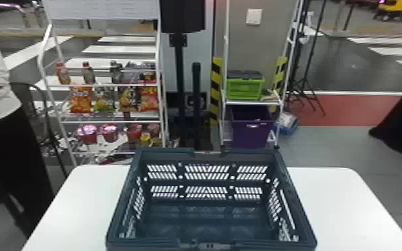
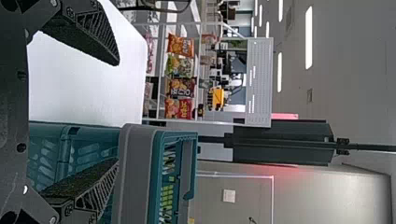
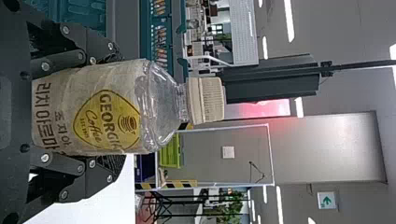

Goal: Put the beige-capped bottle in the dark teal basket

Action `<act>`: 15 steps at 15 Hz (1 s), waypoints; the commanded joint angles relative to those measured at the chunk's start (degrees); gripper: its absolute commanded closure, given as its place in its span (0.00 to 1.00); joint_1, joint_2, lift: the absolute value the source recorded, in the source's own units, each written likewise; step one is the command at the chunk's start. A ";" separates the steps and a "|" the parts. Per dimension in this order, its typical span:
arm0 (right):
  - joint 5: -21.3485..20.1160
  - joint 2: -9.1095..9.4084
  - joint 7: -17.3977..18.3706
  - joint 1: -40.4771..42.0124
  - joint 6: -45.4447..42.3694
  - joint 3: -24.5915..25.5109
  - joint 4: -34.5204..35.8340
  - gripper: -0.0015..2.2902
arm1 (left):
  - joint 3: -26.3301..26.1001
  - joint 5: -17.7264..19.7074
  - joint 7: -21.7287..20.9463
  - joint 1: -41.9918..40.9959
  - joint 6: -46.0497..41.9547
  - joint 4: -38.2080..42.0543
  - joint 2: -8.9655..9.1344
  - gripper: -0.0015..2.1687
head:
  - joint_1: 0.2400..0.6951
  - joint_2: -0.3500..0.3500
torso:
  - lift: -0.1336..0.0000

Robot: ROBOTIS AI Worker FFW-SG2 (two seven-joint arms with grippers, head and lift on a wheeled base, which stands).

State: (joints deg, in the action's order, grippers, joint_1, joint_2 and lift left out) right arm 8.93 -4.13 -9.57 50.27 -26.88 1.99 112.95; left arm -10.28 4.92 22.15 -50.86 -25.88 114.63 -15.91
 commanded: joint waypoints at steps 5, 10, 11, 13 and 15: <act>-0.05 0.00 0.08 0.18 0.30 -0.05 0.78 0.93 | 0.00 0.00 -0.01 0.06 0.18 0.07 -0.09 0.07 | 0.57 0.50 | 1.00; -0.14 0.00 -0.01 0.27 1.18 -0.14 2.98 0.93 | 0.09 0.00 -0.01 0.32 0.70 0.16 -0.09 0.07 | 0.57 0.50 | 1.00; -0.14 0.00 0.08 0.27 2.06 -0.14 4.82 0.93 | 0.00 0.00 -0.01 0.41 0.88 0.16 -0.09 0.07 | 0.57 0.50 | 1.00; -0.23 0.00 0.08 -0.08 5.57 -0.14 8.96 0.93 | 0.00 0.00 -0.01 0.50 0.88 0.16 0.00 0.07 | 0.57 0.50 | 1.00; -0.49 0.09 0.08 -1.58 11.55 -0.23 13.09 0.93 | 0.00 0.00 -0.01 0.50 0.88 -0.02 0.00 0.07 | 0.57 0.50 | 1.00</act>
State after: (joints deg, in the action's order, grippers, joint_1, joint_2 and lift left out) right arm 8.60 -4.11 -9.49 49.75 -19.19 1.80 123.22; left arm -10.27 4.92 22.15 -50.35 -25.00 114.78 -15.92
